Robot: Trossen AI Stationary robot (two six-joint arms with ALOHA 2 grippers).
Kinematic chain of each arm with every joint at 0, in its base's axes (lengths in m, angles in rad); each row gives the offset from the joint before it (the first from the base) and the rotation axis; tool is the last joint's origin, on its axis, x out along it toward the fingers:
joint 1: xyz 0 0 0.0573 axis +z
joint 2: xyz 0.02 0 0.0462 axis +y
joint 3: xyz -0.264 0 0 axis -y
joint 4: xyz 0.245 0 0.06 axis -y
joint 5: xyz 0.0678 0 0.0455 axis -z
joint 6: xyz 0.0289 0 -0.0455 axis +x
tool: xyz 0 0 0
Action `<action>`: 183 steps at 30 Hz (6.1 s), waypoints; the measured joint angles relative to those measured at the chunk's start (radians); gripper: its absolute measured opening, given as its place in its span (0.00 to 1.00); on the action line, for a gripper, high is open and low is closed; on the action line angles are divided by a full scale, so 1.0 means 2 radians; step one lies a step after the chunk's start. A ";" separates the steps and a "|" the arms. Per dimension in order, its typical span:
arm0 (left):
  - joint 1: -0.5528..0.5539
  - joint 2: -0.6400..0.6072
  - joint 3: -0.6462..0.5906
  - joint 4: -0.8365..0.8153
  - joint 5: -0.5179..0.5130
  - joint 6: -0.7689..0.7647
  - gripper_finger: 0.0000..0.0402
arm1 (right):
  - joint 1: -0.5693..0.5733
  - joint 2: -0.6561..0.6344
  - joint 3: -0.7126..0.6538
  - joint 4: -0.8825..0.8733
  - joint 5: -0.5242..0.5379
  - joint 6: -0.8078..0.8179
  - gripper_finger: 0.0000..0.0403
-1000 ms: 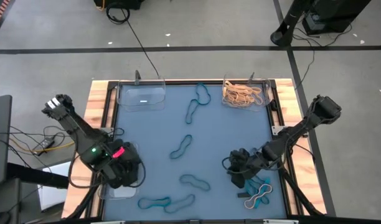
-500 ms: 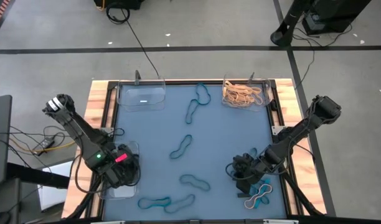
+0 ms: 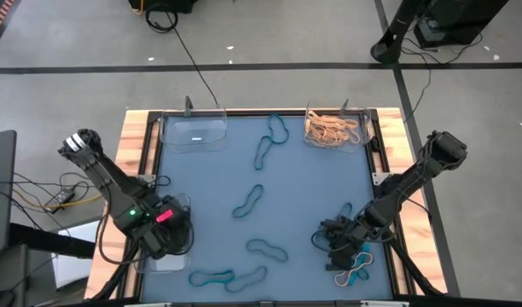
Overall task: Sort rubber bands into baskets
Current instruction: Put the small black rubber band into the bottom left transparent bin, then put the small black rubber band into the bottom left transparent plastic container
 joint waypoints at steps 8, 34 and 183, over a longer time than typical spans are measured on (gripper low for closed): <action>0.000 0.000 0.046 0.051 -0.166 0.094 0.53 | 0.057 0.003 0.000 0.046 -0.002 -0.046 0.46; 0.083 0.133 0.027 0.451 -0.295 0.527 0.52 | 0.107 0.117 0.007 0.103 0.168 -0.106 0.30; -0.024 0.034 0.027 -0.104 -0.169 -0.097 0.42 | -0.033 0.014 0.014 -0.007 0.127 -0.107 0.37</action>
